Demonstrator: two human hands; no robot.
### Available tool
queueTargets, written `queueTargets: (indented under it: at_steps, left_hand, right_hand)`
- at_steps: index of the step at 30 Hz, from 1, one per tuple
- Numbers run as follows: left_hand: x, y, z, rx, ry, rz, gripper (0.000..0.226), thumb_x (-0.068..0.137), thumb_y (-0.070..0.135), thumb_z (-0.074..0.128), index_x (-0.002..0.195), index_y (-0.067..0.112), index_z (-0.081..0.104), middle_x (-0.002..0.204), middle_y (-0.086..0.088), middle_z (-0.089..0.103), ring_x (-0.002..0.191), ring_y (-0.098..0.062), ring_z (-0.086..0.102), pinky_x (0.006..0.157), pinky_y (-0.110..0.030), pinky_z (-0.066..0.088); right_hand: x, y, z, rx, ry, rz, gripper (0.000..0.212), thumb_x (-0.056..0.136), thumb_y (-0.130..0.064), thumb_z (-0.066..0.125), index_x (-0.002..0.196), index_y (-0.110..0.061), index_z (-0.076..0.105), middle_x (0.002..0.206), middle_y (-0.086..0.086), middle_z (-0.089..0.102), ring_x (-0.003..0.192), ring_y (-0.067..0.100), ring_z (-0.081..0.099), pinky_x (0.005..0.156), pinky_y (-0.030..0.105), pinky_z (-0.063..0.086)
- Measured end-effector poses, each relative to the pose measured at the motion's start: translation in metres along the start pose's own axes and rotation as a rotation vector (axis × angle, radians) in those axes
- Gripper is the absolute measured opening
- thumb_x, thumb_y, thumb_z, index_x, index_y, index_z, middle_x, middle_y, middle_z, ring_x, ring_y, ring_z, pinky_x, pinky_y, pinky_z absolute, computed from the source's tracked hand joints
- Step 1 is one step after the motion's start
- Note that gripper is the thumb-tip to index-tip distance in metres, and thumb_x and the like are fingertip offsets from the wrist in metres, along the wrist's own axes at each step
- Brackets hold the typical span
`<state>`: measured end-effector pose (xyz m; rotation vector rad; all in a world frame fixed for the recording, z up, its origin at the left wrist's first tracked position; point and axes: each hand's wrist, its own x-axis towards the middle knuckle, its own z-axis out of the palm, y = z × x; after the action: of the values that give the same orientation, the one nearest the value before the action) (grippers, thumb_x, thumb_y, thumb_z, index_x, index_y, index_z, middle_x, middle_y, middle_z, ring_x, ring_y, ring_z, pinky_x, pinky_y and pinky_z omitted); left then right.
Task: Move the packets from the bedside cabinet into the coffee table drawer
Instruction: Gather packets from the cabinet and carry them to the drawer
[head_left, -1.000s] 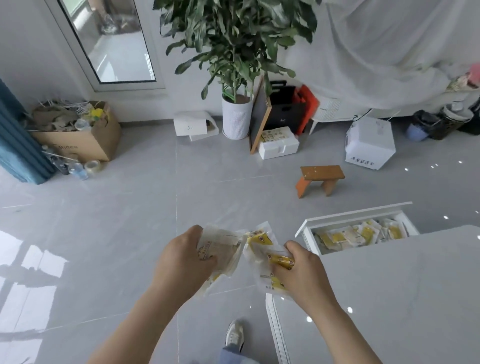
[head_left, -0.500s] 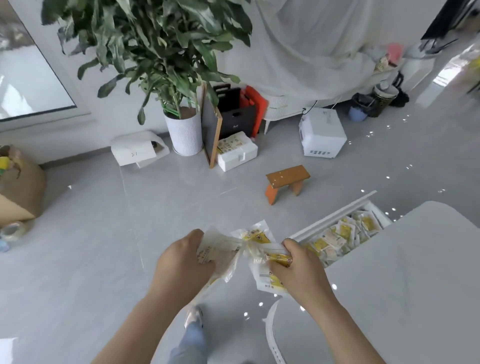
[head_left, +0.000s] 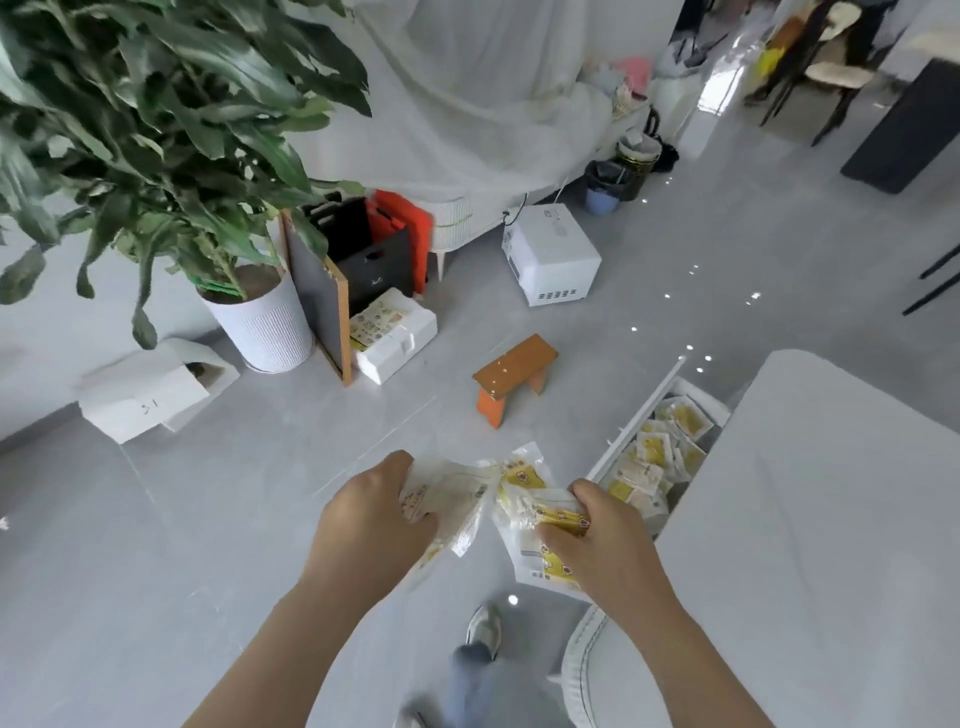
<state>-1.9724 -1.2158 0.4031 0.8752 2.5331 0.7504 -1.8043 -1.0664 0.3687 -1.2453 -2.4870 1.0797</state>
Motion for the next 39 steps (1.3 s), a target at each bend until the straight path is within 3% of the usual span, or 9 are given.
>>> queueTargets:
  at_steps: [8, 12, 15, 19, 23, 26, 28, 33, 39]
  left_hand:
    - [0.118, 0.04, 0.014, 0.092, -0.06, 0.122, 0.031, 0.073, 0.024, 0.065, 0.071, 0.018, 0.035, 0.066, -0.004, 0.051, 0.06, -0.02, 0.043, 0.049, -0.026, 0.032]
    - [0.172, 0.068, 0.024, 0.121, -0.112, 0.171, 0.036, 0.074, 0.025, 0.066, 0.068, 0.023, 0.03, 0.063, 0.001, 0.046, 0.059, -0.018, 0.044, 0.048, -0.026, 0.031]
    - [0.205, 0.086, 0.036, 0.12, -0.143, 0.21, 0.033, 0.075, 0.024, 0.065, 0.07, 0.021, 0.032, 0.065, -0.001, 0.049, 0.059, -0.018, 0.043, 0.05, -0.026, 0.034]
    - [0.246, 0.101, 0.048, 0.124, -0.257, 0.24, 0.024, 0.076, 0.028, 0.066, 0.079, 0.026, 0.042, 0.077, 0.006, 0.059, 0.072, -0.013, 0.057, 0.06, -0.028, 0.05]
    - [0.3, 0.113, 0.062, 0.115, -0.345, 0.326, 0.027, 0.076, 0.029, 0.066, 0.093, 0.027, 0.045, 0.085, 0.01, 0.059, 0.079, -0.013, 0.057, 0.066, -0.024, 0.049]
    - [0.343, 0.124, 0.066, 0.126, -0.414, 0.386, 0.036, 0.075, 0.028, 0.067, 0.105, 0.025, 0.049, 0.092, 0.005, 0.062, 0.082, -0.015, 0.059, 0.071, -0.03, 0.054]
    - [0.372, 0.132, 0.066, 0.126, -0.46, 0.427, 0.036, 0.072, 0.027, 0.067, 0.104, 0.027, 0.05, 0.089, 0.005, 0.062, 0.079, -0.013, 0.06, 0.069, -0.031, 0.054]
    - [0.43, 0.155, 0.071, 0.151, -0.584, 0.55, 0.035, 0.073, 0.025, 0.066, 0.1, 0.032, 0.046, 0.084, 0.01, 0.06, 0.074, -0.007, 0.057, 0.054, -0.019, 0.04]
    - [0.469, 0.193, 0.094, 0.176, -0.715, 0.648, 0.03, 0.075, 0.023, 0.066, 0.101, 0.031, 0.053, 0.09, 0.012, 0.06, 0.081, -0.011, 0.058, 0.067, -0.029, 0.05]
  right_hand:
    - [0.095, 0.021, -0.017, 0.031, 0.11, 0.136, 0.028, 0.073, -0.023, 0.062, 0.076, -0.005, 0.04, 0.064, 0.005, 0.042, 0.056, 0.013, 0.031, 0.05, 0.028, 0.029]
    - [0.139, 0.029, -0.029, 0.071, 0.119, 0.212, 0.027, 0.073, -0.024, 0.062, 0.073, -0.009, 0.039, 0.061, 0.001, 0.042, 0.055, 0.015, 0.034, 0.051, 0.031, 0.032]
    - [0.164, 0.035, -0.039, 0.067, 0.12, 0.251, 0.025, 0.075, -0.022, 0.063, 0.075, -0.009, 0.042, 0.064, 0.007, 0.048, 0.056, 0.015, 0.036, 0.052, 0.029, 0.032]
    - [0.187, 0.041, -0.045, 0.051, 0.148, 0.315, 0.019, 0.078, -0.023, 0.062, 0.078, -0.01, 0.049, 0.071, 0.01, 0.059, 0.056, 0.013, 0.042, 0.052, 0.026, 0.036]
    - [0.218, 0.045, -0.047, 0.076, 0.201, 0.402, 0.019, 0.078, -0.021, 0.061, 0.076, -0.008, 0.047, 0.069, 0.011, 0.057, 0.056, 0.013, 0.04, 0.053, 0.027, 0.036]
    - [0.243, 0.042, -0.047, 0.113, 0.259, 0.481, 0.019, 0.078, -0.02, 0.062, 0.075, -0.009, 0.046, 0.064, 0.007, 0.054, 0.053, 0.012, 0.041, 0.051, 0.026, 0.036]
    - [0.259, 0.036, -0.046, 0.121, 0.295, 0.534, 0.019, 0.078, -0.02, 0.063, 0.073, -0.012, 0.047, 0.061, 0.0, 0.051, 0.053, 0.012, 0.043, 0.051, 0.025, 0.037]
    - [0.292, 0.019, -0.043, 0.197, 0.379, 0.68, 0.026, 0.077, -0.018, 0.061, 0.067, -0.016, 0.037, 0.06, -0.002, 0.046, 0.054, 0.014, 0.039, 0.053, 0.027, 0.034]
    - [0.305, 0.025, -0.052, 0.224, 0.474, 0.849, 0.02, 0.076, -0.023, 0.062, 0.075, -0.01, 0.046, 0.066, 0.002, 0.056, 0.061, 0.02, 0.051, 0.056, 0.034, 0.042]
